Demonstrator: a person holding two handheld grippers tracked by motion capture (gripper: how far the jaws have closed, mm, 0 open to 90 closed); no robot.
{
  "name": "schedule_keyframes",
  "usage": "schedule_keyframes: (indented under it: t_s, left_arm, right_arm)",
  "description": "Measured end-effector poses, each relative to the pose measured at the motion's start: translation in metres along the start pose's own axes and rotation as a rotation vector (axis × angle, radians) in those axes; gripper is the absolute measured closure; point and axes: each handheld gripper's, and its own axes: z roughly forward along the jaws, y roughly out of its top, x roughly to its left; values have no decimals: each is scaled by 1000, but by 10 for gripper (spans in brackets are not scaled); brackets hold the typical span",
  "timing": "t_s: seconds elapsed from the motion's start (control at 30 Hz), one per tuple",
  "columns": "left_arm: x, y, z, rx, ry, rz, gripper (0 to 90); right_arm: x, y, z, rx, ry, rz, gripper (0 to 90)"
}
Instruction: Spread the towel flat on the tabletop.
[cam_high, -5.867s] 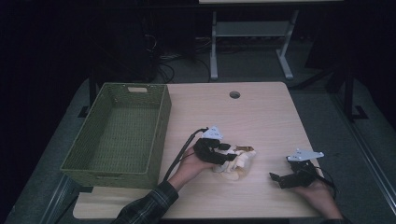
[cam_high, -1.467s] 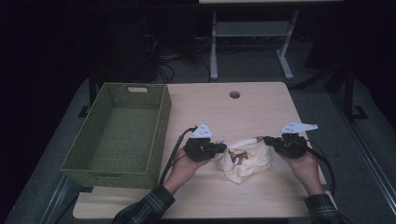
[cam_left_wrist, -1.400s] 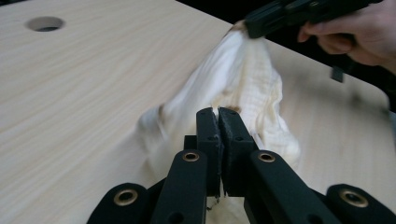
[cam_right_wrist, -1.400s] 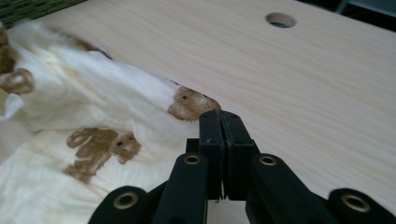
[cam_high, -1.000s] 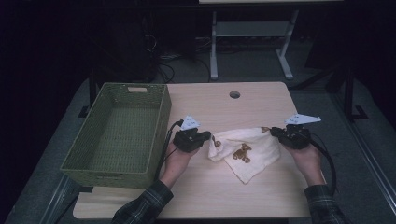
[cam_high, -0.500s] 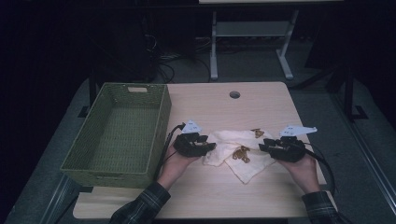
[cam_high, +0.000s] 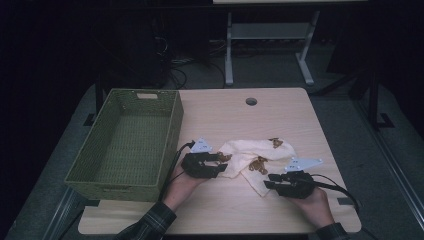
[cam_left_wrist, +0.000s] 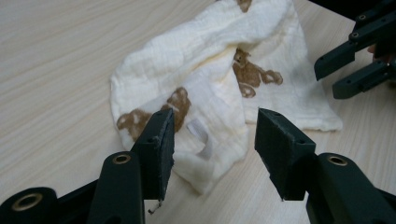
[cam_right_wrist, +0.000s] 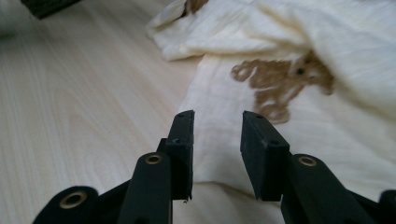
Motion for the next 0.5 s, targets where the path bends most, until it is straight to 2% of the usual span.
schedule_keyframes:
  t_s: [0.03,0.13,0.27,0.3,0.33,0.37,0.5]
  left_arm:
    - [-1,-2,1,3,-1,2,467]
    - [-1,-3,3,11,-1,5,465]
    - [0,-4,4,16,5,5,464]
    - [1,-4,5,13,7,2,464]
    - [1,-4,5,14,10,2,464]
    - [1,-4,5,14,10,2,464]
    - [2,-6,7,28,19,10,465]
  right_arm:
    - [5,-3,4,11,14,-1,645]
    - [9,-4,8,22,18,-24,645]
    - [14,-5,14,45,20,-30,641]
    - [15,-6,18,65,21,-48,647]
    - [15,-7,18,68,11,-68,679]
    - [15,-7,18,68,11,-68,679]
    - [15,-8,17,70,-19,-93,830]
